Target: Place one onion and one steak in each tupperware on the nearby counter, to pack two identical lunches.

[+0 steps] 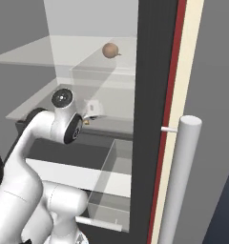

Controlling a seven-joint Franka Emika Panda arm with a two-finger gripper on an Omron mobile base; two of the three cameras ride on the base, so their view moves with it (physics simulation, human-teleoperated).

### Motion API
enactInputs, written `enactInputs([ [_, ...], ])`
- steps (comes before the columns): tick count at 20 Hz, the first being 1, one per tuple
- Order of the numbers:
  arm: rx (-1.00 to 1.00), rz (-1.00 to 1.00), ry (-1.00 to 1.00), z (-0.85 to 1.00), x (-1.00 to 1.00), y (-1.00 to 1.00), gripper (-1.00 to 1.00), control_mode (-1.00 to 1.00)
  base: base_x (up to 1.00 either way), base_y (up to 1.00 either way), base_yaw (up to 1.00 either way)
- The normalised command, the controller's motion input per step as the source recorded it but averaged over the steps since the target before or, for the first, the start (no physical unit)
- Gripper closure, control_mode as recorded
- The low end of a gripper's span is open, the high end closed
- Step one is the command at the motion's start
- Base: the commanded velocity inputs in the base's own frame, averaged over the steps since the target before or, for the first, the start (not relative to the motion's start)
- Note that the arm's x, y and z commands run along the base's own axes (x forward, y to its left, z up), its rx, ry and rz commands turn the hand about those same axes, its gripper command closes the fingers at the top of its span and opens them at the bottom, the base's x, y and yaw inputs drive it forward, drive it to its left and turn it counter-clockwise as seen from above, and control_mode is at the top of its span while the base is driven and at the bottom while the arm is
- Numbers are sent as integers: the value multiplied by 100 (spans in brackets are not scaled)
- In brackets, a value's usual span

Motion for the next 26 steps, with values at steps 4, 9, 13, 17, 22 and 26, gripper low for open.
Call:
enactInputs([
  [4, -5, 3, 0, 22, -84, 9, 100, -100, 0, 0, 0],
  [9, -2, 1, -3, 3, -83, 0, 100, -100, 0, 0, 0],
  [13, 0, 0, -4, 2, -89, 0, 100, -100, 0, 0, 0],
  [17, 0, 0, -4, 1, -50, 0, 100, 100, -50, 0, 0],
  [22, 0, 0, 0, 0, 0, 0, 100, 100, -100, 0, 0],
  [26, 0, 0, 0, 0, 0, 0, 100, 100, -100, 19, 4],
])
